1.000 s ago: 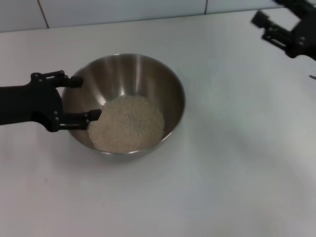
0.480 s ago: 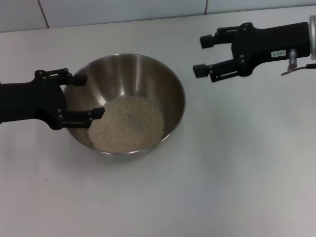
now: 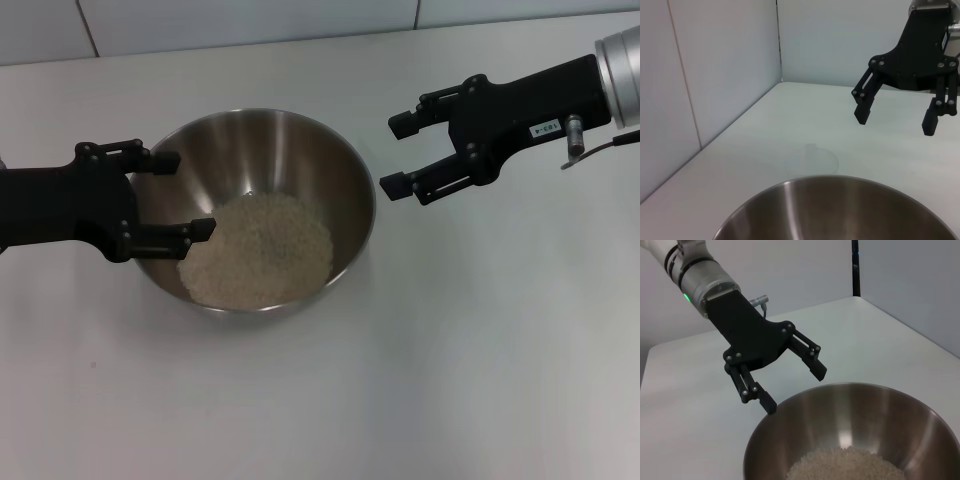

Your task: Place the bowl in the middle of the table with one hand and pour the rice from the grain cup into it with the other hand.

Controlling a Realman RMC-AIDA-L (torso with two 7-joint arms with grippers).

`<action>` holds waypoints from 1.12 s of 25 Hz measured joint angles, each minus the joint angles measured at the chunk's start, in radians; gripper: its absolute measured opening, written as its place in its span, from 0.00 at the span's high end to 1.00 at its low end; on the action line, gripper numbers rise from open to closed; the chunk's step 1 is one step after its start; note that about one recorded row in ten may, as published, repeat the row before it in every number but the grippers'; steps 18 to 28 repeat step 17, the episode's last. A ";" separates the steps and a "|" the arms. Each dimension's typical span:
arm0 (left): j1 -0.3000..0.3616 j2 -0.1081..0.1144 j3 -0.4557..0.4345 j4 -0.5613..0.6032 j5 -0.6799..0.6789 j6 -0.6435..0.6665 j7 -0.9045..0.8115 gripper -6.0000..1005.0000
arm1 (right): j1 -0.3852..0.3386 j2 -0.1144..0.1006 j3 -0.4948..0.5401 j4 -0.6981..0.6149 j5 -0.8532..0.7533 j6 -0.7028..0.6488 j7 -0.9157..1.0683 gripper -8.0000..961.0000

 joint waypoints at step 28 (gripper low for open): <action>-0.001 0.002 -0.002 0.000 0.000 0.007 -0.004 0.14 | -0.020 0.003 -0.004 0.001 0.047 0.023 -0.010 0.13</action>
